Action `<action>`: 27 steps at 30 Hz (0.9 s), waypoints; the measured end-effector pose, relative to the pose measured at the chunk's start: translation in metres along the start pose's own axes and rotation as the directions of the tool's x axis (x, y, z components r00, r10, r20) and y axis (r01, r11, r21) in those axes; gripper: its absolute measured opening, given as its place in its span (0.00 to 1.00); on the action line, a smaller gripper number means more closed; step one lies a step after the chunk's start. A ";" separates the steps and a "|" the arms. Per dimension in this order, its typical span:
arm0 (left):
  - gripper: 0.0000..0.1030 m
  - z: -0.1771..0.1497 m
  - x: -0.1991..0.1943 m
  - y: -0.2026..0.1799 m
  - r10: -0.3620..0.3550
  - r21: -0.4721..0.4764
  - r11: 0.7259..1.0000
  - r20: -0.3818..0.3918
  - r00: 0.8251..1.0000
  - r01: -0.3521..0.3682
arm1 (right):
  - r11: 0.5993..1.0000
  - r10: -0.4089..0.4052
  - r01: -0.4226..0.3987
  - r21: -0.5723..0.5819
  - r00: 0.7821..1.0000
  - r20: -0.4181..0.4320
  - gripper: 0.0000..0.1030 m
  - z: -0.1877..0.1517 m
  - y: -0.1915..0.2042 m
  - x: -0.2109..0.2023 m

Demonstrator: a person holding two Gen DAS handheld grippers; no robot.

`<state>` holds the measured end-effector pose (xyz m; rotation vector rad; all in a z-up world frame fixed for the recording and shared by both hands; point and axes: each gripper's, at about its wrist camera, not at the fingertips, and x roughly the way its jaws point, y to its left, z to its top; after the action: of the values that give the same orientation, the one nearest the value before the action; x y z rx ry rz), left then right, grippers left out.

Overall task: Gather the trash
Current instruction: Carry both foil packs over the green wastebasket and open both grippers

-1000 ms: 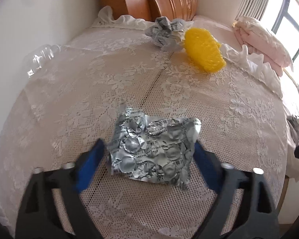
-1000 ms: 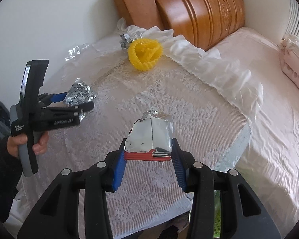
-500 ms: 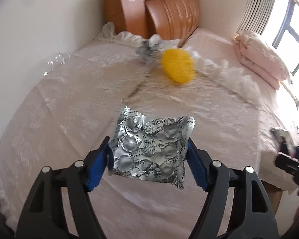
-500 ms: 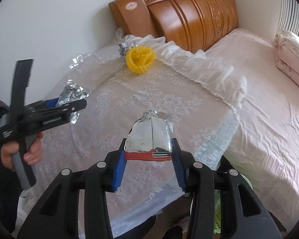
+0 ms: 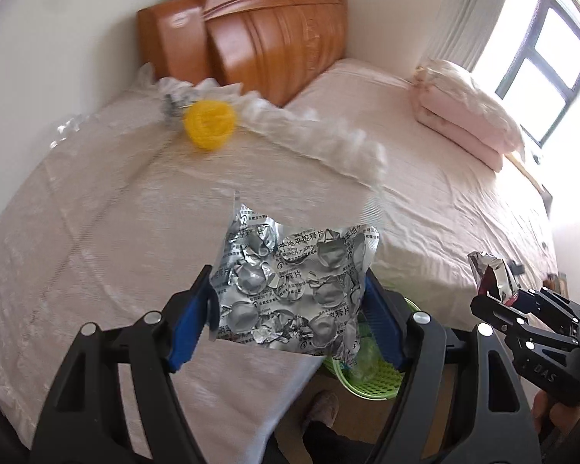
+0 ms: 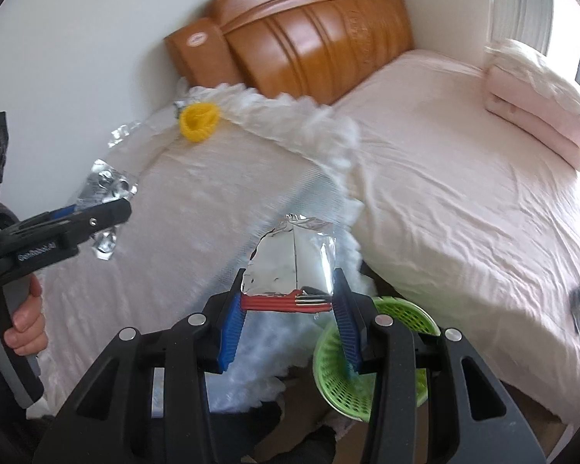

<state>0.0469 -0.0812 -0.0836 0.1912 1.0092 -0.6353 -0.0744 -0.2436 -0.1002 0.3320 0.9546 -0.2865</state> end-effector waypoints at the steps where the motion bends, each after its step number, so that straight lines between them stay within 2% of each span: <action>1: 0.69 -0.002 -0.001 -0.008 -0.007 0.010 1.000 0.000 1.000 0.007 | 1.000 -0.006 0.006 0.007 1.000 -0.002 0.42 -0.004 -0.006 -0.002; 9: 0.69 -0.006 -0.004 -0.067 -0.041 0.081 0.996 0.002 0.999 0.041 | 0.997 -0.041 0.042 0.062 0.999 -0.027 0.42 -0.029 -0.055 -0.001; 11: 0.69 -0.008 -0.004 -0.078 -0.043 0.096 0.994 0.001 0.999 0.042 | 0.996 -0.041 0.045 0.079 0.998 -0.051 0.57 -0.035 -0.064 0.009; 12: 0.69 -0.009 -0.004 -0.084 -0.045 0.106 0.993 -0.001 0.999 0.045 | 0.994 -0.052 0.057 0.088 0.997 -0.059 0.77 -0.037 -0.067 0.012; 13: 0.69 -0.010 -0.003 -0.088 -0.045 0.112 0.993 -0.003 0.999 0.045 | 0.992 -0.075 0.081 0.100 0.995 -0.058 0.86 -0.040 -0.071 0.014; 15: 0.69 -0.012 -0.004 -0.096 -0.048 0.123 0.991 -0.004 0.999 0.048 | 0.989 -0.083 0.090 0.119 0.994 -0.066 0.91 -0.045 -0.079 0.014; 21: 0.69 -0.016 -0.003 -0.115 -0.052 0.146 0.988 -0.007 0.999 0.052 | 0.980 -0.097 0.107 0.170 0.993 -0.065 0.98 -0.050 -0.103 0.002; 27: 0.69 -0.022 0.004 -0.132 -0.070 0.171 0.983 -0.028 0.997 0.074 | 0.967 -0.114 0.124 0.223 0.992 -0.059 0.98 -0.057 -0.126 -0.012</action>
<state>-0.0436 -0.1798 -0.0804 0.3149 0.9862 -0.7881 -0.1714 -0.3349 -0.1397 0.4924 0.9905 -0.5016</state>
